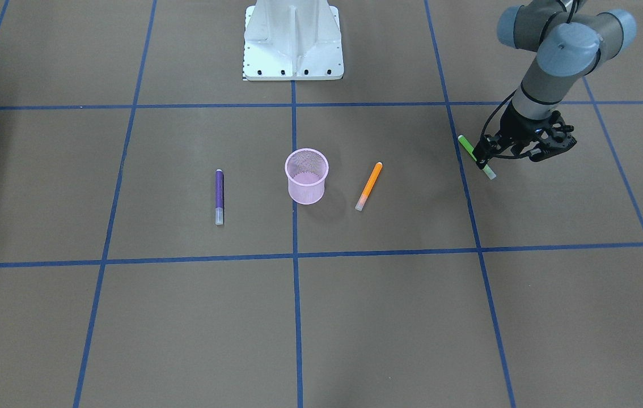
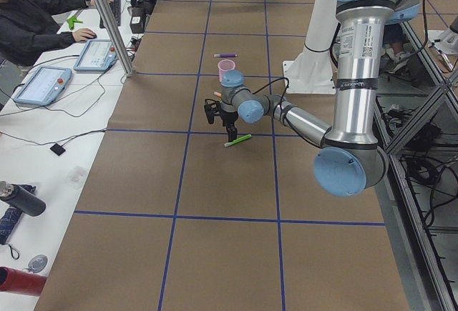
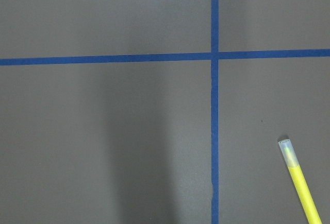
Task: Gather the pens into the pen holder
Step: 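Reach the left gripper down to the green marker and grasp it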
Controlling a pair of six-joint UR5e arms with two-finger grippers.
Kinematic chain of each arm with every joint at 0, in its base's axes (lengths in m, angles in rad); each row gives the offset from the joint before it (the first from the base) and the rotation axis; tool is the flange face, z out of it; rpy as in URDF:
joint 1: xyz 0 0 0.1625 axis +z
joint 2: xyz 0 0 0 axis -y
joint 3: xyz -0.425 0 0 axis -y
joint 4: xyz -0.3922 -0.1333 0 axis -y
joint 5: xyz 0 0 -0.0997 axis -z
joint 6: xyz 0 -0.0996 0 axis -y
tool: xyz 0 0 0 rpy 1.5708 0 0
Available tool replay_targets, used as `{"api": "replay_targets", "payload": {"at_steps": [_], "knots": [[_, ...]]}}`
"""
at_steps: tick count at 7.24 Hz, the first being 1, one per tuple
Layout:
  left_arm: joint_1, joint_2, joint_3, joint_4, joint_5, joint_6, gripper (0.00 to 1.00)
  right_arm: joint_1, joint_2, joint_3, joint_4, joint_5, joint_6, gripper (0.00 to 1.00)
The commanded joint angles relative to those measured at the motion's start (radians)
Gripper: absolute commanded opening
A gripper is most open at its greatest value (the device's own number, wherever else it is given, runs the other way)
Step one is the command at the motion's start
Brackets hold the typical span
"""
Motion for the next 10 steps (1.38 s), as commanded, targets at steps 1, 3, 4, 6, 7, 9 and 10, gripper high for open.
{"api": "replay_targets", "payload": {"at_steps": [1, 3, 4, 6, 7, 9, 10], "knots": [[0.012, -0.019, 0.033, 0.0, 0.004, 0.001, 0.87, 0.0, 0.003, 0.0, 0.0, 0.002, 0.002, 1.0], [0.025, -0.019, 0.042, -0.002, 0.004, 0.004, 0.77, 0.0, 0.004, 0.0, 0.0, 0.0, 0.003, 1.0], [0.026, -0.019, 0.045, -0.002, 0.003, 0.004, 0.73, 0.0, 0.004, 0.0, 0.0, 0.0, 0.003, 1.0], [0.049, -0.019, 0.056, -0.002, 0.003, 0.007, 0.7, 0.0, 0.004, -0.003, 0.0, 0.0, 0.003, 1.0], [0.049, -0.019, 0.062, -0.002, 0.003, 0.009, 0.67, 0.0, 0.004, -0.003, 0.0, 0.0, 0.003, 1.0], [0.051, -0.019, 0.066, -0.002, 0.003, 0.011, 0.6, 0.0, 0.004, -0.003, 0.0, 0.0, 0.003, 1.0], [0.051, -0.019, 0.067, -0.002, 0.003, 0.011, 0.56, 0.0, 0.007, -0.006, 0.0, 0.0, 0.003, 1.0]]}}
